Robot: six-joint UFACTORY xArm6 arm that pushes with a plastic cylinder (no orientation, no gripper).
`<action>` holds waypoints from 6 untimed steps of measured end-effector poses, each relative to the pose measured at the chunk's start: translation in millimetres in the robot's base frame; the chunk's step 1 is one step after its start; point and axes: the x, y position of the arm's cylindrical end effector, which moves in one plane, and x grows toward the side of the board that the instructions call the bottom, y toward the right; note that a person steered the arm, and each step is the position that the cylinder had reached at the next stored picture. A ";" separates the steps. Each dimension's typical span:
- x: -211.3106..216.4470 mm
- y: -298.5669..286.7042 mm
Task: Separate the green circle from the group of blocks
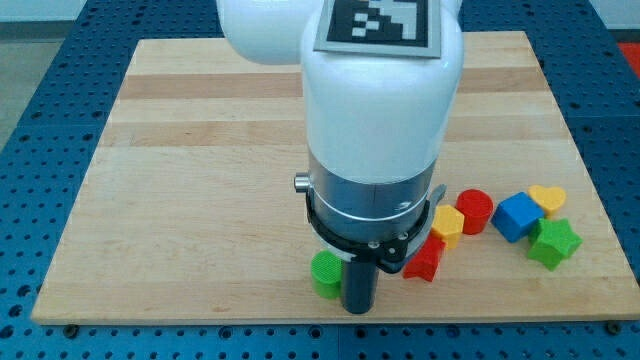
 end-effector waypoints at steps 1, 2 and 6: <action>-1.5 0.0; -7.0 -0.6; -95.6 -89.8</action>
